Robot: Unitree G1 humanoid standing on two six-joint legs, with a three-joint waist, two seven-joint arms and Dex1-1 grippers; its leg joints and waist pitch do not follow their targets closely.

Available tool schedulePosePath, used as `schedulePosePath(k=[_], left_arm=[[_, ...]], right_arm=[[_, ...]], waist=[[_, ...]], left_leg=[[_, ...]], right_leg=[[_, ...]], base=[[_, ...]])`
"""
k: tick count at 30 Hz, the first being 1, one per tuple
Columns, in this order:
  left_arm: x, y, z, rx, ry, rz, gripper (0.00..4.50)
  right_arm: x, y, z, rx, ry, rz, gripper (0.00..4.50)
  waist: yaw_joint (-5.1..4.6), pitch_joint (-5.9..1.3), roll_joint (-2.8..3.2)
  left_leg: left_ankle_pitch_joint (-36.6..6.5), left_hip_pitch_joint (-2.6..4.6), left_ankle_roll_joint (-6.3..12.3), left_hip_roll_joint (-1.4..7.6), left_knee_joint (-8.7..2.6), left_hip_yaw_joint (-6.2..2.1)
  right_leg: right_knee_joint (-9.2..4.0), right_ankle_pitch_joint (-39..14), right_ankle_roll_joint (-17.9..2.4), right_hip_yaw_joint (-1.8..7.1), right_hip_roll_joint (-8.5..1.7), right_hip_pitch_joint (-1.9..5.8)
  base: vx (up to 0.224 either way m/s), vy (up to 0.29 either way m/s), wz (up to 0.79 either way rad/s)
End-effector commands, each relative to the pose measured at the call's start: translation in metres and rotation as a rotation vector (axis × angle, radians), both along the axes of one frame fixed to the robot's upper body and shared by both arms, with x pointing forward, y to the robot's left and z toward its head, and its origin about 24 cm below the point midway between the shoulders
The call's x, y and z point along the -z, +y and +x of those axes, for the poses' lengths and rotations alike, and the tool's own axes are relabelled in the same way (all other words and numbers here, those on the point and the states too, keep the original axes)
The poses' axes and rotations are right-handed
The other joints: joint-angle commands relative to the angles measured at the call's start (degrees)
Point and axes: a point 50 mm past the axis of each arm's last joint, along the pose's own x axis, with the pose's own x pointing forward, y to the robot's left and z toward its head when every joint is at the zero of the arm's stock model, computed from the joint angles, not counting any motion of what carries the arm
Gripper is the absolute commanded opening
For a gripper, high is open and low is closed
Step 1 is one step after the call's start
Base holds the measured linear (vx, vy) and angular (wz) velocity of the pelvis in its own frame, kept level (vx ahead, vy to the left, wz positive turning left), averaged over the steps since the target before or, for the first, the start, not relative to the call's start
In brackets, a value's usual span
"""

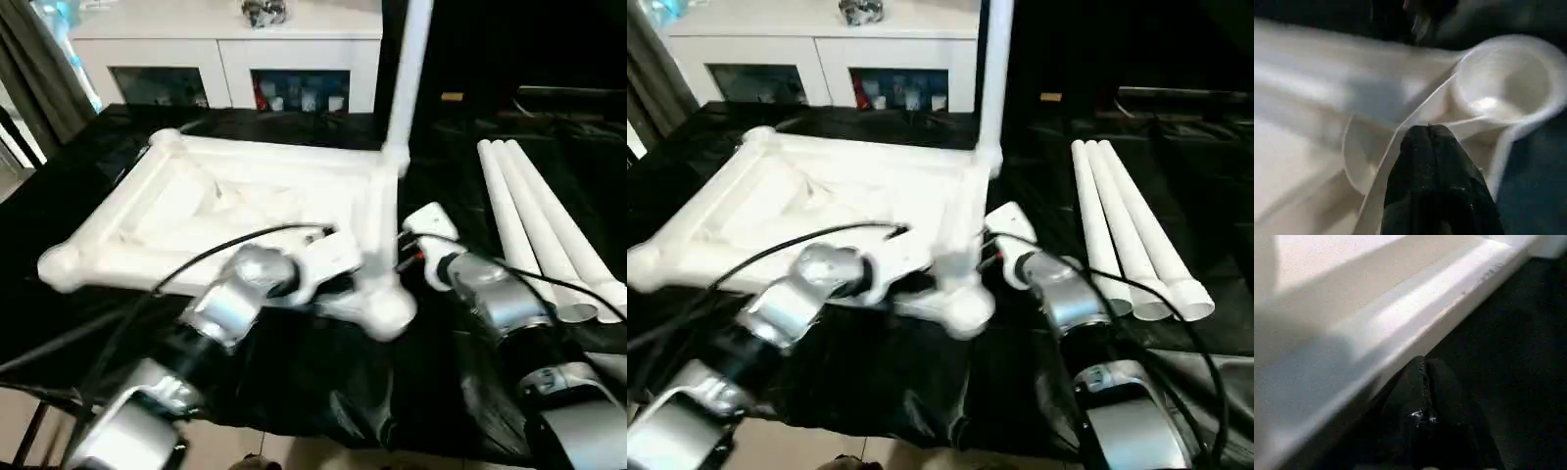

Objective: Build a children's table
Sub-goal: Rotate table base, then pick table leg

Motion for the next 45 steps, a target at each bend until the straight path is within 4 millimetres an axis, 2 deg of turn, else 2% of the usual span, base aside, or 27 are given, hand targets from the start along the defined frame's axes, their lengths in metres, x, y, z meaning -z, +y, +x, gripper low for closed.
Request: schedulePosePath(k=[1, 2, 3, 4, 5, 7, 8, 9, 10, 12, 13, 15, 16, 18, 22, 23, 24, 25, 29, 33, 35, 37, 39, 45], left_arm=[[-0.013, -0.004, 0.0, 0.014, -0.051, -0.064, 0.0], [-0.013, -0.004, 0.0, 0.014, -0.051, -0.064, 0.0], [-0.018, -0.002, 0.0, 0.018, -0.067, -0.078, 0.0], [-0.022, 0.001, 0.0, 0.012, -0.079, -0.093, 0.0], [-0.022, 0.001, 0.0, 0.012, -0.079, -0.093, 0.0], [-0.028, 0.008, 0.001, -0.009, -0.095, -0.111, 0.0], [-0.031, 0.012, 0.0, -0.011, -0.092, -0.118, 0.0], [-0.031, 0.012, 0.0, -0.011, -0.092, -0.118, 0.0], [-0.032, 0.014, 0.0, -0.011, -0.09, -0.125, 0.33], [-0.035, 0.021, -0.005, 0.011, -0.065, -0.128, 0.41], [-0.036, 0.023, -0.009, 0.026, -0.047, -0.129, 0.44], [-0.037, 0.025, -0.012, 0.04, -0.034, -0.133, 0.82], [-0.038, 0.027, -0.014, 0.043, -0.026, -0.138, 0.82], [-0.039, 0.03, -0.016, 0.034, -0.016, -0.148, 0.88], [-0.04, 0.031, -0.018, 0.031, -0.007, -0.152, 1.3], [-0.04, 0.03, -0.019, 0.032, -0.003, -0.154, 1.3], [-0.041, 0.03, -0.02, 0.034, -0.001, -0.156, 1.3], [-0.041, 0.03, -0.021, 0.035, 0.003, -0.157, 1.55], [-0.042, 0.03, -0.023, 0.044, 0.014, -0.156, 1.72], [-0.043, 0.03, -0.026, 0.051, 0.033, -0.155, 2.15], [-0.043, 0.029, -0.027, 0.054, 0.036, -0.157, 2.18], [-0.044, 0.029, -0.027, 0.052, 0.03, -0.153, 2.48], [-0.043, 0.029, -0.026, 0.049, 0.022, -0.143, 2.57], [-0.044, 0.029, -0.026, 0.046, 0.014, -0.135, 2.99]], right_arm=[[-0.022, -0.013, 0.006, 0.082, -0.053, 0.052, 0.04], [-0.022, -0.013, 0.006, 0.082, -0.053, 0.052, 0.04], [-0.034, -0.025, 0.009, 0.154, -0.054, 0.063, 0.21], [-0.043, -0.034, 0.01, 0.202, -0.05, 0.058, 0.21], [-0.043, -0.034, 0.01, 0.202, -0.05, 0.058, 0.32], [-0.054, -0.049, 0.01, 0.261, -0.039, 0.05, 0.43], [-0.058, -0.055, 0.009, 0.28, -0.031, 0.04, 0.51], [-0.058, -0.055, 0.009, 0.28, -0.031, 0.04, 0.63], [-0.06, -0.059, 0.009, 0.294, -0.026, 0.033, 0.74], [-0.064, -0.069, 0.006, 0.342, 0.003, 0.002, 0.82], [-0.065, -0.073, 0.005, 0.362, 0.018, -0.004, 0.89], [-0.065, -0.077, 0.004, 0.385, 0.036, -0.011, 1.17], [-0.065, -0.08, 0.003, 0.404, 0.054, -0.012, 1.17], [-0.064, -0.085, 0.002, 0.44, 0.086, -0.02, 1.32], [-0.064, -0.089, 0.003, 0.471, 0.101, -0.019, 1.67], [-0.064, -0.09, 0.002, 0.477, 0.106, -0.02, 1.76], [-0.065, -0.091, 0.002, 0.483, 0.107, -0.026, 1.89], [-0.065, -0.092, 0.002, 0.488, 0.106, -0.031, 2.06], [-0.066, -0.094, 0.002, 0.5, 0.099, -0.034, 2.33], [-0.069, -0.098, 0.001, 0.524, 0.105, -0.041, 2.76], [-0.065, -0.102, -0.001, 0.537, 0.128, -0.033, 2.94], [-0.063, -0.101, -0.002, 0.53, 0.15, -0.017, 3.09], [-0.057, -0.102, -0.005, 0.528, 0.202, -0.021, 3.3], [-0.044, -0.099, -0.01, 0.524, 0.331, 0.053, 3.37]], waist=[[0.1, -4.3, -0.44], [0.1, -4.3, -0.44], [-0.01, -4.26, -0.17], [-0.07, -4.17, -0.31], [-0.02, -4.3, -0.51], [-0.04, -4.1, -0.35], [-0.08, -4.03, -0.22], [-0.09, -4.02, -0.19], [-0.16, -3.92, -0.08], [-0.21, -3.94, -0.15], [-0.21, -3.98, -0.49], [-0.09, -3.97, -0.15], [-0.09, -3.97, -0.15], [0.02, -3.9, -0.52], [-0.04, -3.89, -0.41], [-0.07, -3.88, -0.81], [0.0, -3.87, -0.66], [0.02, -3.9, -0.69], [0.07, -3.94, -0.57], [0.03, -3.92, -0.55], [0.01, -3.92, -0.52], [-0.01, -3.93, -0.52], [-0.01, -3.94, -0.55], [0.2, -4.04, -0.66]], left_leg=[[-8.2, 1.05, 4.37, 2.87, -3.69, -1.62], [-8.2, 1.05, 4.37, 2.87, -3.69, -1.62], [-7.9, 1.01, 4.99, 2.75, -3.63, -1.6], [-8.0, 1.01, 4.99, 2.73, -3.69, -1.63], [-7.8, 1.14, 4.92, 2.76, -3.59, -1.59], [-8.4, 1.02, 4.68, 2.61, -3.55, -1.49], [-8.7, 1.2, 4.33, 2.6, -3.55, -1.46], [-8.8, 1.17, 4.13, 2.63, -3.57, -1.49], [-9.6, 1.26, 3.68, 2.61, -3.6, -1.44], [-9.5, 1.18, 3.06, 2.69, -3.76, -1.59], [-9.1, 1.21, 3.06, 2.71, -3.74, -1.52], [-9.2, 1.42, 2.82, 2.69, -3.67, -1.4], [-9.2, 1.42, 2.82, 2.69, -3.67, -1.4], [-8.8, 1.32, 2.68, 2.71, -3.68, -1.39], [-8.9, 1.39, 2.28, 2.58, -3.63, -1.34], [-8.8, 1.37, 2.32, 2.58, -3.63, -1.27], [-8.8, 1.36, 2.26, 2.6, -3.65, -1.35], [-8.4, 1.35, 2.28, 2.63, -3.61, -1.31], [-7.5, 1.34, 2.67, 2.55, -3.52, -1.29], [-7.8, 1.36, 2.43, 2.52, -3.49, -1.25], [-7.8, 1.38, 2.31, 2.47, -3.47, -1.25], [-7.8, 1.32, 2.39, 2.41, -3.43, -1.25], [-7.8, 1.31, 2.47, 2.39, -3.4, -1.25], [-6.9, 1.27, 2.83, 2.5, -3.28, -1.23]], right_leg=[[-3.21, -2.3, -16.4, 2.0, -3.05, 3.3], [-3.21, -2.3, -16.4, 2.0, -3.05, 3.3], [-3.25, -2.6, -16.3, 1.9, -2.94, 3.27], [-3.31, -3.2, -16.2, 1.86, -2.81, 3.36], [-3.3, -4.0, -16.3, 1.86, -2.84, 3.34], [-3.57, -6.9, -15.8, 1.82, -2.86, 3.34], [-3.71, -8.5, -15.4, 1.8, -2.78, 3.14], [-3.71, -9.1, -15.2, 1.8, -2.82, 3.19], [-3.95, -10.7, -14.7, 1.81, -2.78, 2.96], [-3.81, -11.4, -14.4, 1.78, -2.79, 3.05], [-3.79, -11.0, -14.6, 1.8, -2.72, 3.0], [-3.74, -11.0, -14.6, 1.84, -2.65, 2.74], [-3.74, -11.0, -14.6, 1.84, -2.65, 2.74], [-3.66, -11.4, -14.6, 1.9, -2.74, 2.76], [-3.77, -11.8, -14.1, 1.92, -2.66, 2.66], [-3.84, -11.8, -13.9, 1.95, -2.66, 2.64], [-3.73, -11.9, -13.9, 1.96, -2.74, 2.69], [-3.76, -11.7, -13.9, 1.98, -2.78, 2.69], [-3.67, -11.0, -13.9, 1.96, -2.72, 2.69], [-3.68, -11.0, -14.1, 1.94, -2.64, 2.73], [-3.7, -11.2, -14.0, 1.95, -2.61, 2.74], [-3.75, -11.3, -13.9, 1.93, -2.58, 2.81], [-3.74, -11.3, -14.1, 1.86, -2.54, 2.83], [-3.57, -10.5, -14.4, 1.84, -2.58, 2.87]], base=[[0.0, 0.0, 0.0], [0.0, 0.0, 0.0], [0.0, 0.0, 0.0], [0.0, 0.0, 0.0], [0.0, 0.0, 0.0], [0.0, 0.0, 0.0], [0.0, 0.0, 0.0], [0.0, 0.0, 0.0], [0.0, 0.0, 0.0], [0.0, 0.0, 0.0], [0.0, 0.0, 0.0], [0.0, 0.0, 0.0], [0.0, 0.0, 0.0], [0.0, 0.0, 0.0], [0.0, 0.0, 0.0], [0.0, 0.0, 0.0], [0.0, 0.0, 0.0], [0.0, 0.0, 0.0], [0.0, 0.0, 0.0], [0.0, 0.0, 0.0], [0.0, 0.0, 0.0], [0.0, 0.0, 0.0], [0.0, 0.0, 0.0], [0.0, 0.0, 0.0]])
